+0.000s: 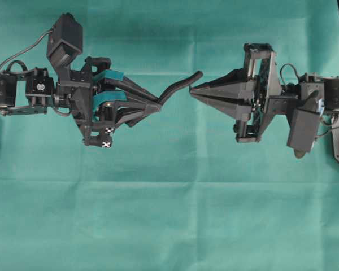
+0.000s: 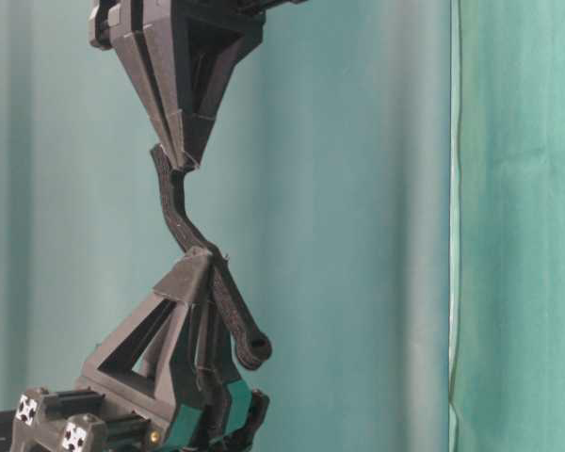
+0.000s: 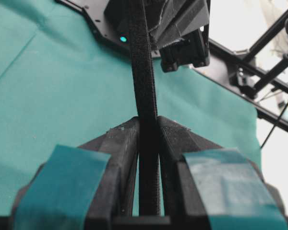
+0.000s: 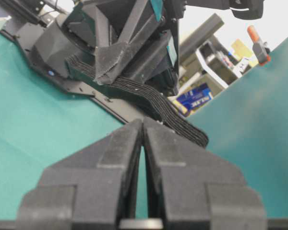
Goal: Peel off the Velcro with your right arm.
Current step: 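Close the right gripper on the top Velcro layer at the free end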
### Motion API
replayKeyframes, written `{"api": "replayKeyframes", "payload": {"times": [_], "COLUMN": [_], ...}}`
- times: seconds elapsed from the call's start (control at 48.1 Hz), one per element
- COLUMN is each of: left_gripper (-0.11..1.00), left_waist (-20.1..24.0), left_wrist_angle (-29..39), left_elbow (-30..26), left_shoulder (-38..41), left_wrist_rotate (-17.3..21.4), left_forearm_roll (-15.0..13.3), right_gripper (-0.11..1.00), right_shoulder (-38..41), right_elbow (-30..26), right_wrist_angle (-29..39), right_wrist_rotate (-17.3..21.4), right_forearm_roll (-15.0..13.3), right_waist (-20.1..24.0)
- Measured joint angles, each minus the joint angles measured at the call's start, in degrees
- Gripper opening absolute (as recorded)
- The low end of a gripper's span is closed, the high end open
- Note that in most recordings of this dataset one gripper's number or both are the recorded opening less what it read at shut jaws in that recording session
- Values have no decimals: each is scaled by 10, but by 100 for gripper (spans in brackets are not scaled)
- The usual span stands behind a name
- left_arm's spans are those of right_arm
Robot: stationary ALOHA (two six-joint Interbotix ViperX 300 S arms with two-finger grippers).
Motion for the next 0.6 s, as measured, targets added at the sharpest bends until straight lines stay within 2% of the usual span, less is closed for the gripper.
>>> {"api": "replayKeyframes", "payload": {"times": [0.603], "left_gripper": [10], "left_waist": [-1], "left_wrist_angle": [-6], "left_elbow": [1], "left_shoulder": [0], "left_wrist_rotate": [1], "left_forearm_roll": [0], "right_gripper": [-9], "right_shoulder": [51], "right_elbow": [-40], "right_wrist_angle": [0], "right_wrist_rotate": [0], "right_forearm_roll": [1], "right_waist": [25]}}
